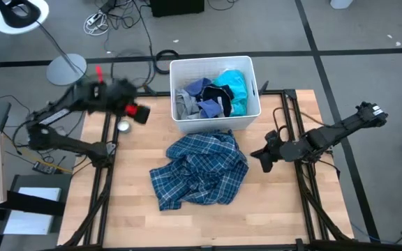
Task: Sort clothes
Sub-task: Put the blue polo shirt into the laundry bin
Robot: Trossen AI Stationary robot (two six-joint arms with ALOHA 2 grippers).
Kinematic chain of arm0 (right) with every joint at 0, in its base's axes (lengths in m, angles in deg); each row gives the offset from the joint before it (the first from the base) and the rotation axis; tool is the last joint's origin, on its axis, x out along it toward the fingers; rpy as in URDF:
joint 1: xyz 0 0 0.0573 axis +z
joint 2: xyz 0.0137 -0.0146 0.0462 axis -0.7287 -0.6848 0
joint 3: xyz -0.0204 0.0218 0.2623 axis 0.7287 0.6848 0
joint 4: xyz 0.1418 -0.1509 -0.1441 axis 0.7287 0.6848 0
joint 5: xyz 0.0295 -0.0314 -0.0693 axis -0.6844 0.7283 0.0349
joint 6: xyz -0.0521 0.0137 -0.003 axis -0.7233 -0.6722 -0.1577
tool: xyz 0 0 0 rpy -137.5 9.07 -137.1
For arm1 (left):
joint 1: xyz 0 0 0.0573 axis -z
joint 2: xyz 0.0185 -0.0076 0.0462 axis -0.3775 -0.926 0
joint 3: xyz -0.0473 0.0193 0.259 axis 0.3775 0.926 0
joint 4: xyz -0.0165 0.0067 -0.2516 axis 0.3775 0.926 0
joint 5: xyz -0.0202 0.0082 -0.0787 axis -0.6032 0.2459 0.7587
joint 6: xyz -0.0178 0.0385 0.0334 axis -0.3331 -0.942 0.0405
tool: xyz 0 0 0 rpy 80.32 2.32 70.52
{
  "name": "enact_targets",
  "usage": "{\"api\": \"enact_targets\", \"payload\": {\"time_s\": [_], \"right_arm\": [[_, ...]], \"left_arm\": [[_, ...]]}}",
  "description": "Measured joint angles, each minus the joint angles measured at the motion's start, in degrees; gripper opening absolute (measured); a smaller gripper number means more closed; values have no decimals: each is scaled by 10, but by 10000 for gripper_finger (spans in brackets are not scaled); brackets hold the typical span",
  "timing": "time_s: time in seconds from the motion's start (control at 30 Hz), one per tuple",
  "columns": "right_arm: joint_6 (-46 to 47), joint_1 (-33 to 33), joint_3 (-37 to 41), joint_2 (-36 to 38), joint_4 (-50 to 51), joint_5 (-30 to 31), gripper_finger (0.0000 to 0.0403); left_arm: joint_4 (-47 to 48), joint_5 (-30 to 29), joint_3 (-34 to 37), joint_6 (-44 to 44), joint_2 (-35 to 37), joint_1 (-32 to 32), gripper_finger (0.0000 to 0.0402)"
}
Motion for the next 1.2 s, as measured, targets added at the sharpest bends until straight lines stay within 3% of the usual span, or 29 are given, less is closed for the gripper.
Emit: {"api": "enact_targets", "payload": {"time_s": [0.13,0.23,0.33,0.5,0.63,0.8,0.97,1.2], "right_arm": [[1,-8,-64,-6,152,2,1],[29,-17,-90,-24,242,2,1],[71,-33,-90,-51,288,-8,0],[62,-48,-74,-121,256,-52,0],[5,-53,-74,-193,199,-51,0],[-91,-56,-73,-299,59,-56,0],[-148,-70,-79,-406,-87,-115,0],[-173,-65,-114,-521,-231,-192,0]], "left_arm": [[-105,-2,179,177,82,111,1],[-209,-15,299,289,98,206,1],[-305,-26,390,388,77,286,1],[-469,-32,494,529,-2,378,0],[-577,-38,526,583,-83,400,0],[-698,-44,525,589,-187,374,0],[-843,-59,517,587,-270,342,0],[-920,-57,447,463,-345,300,0]]}}
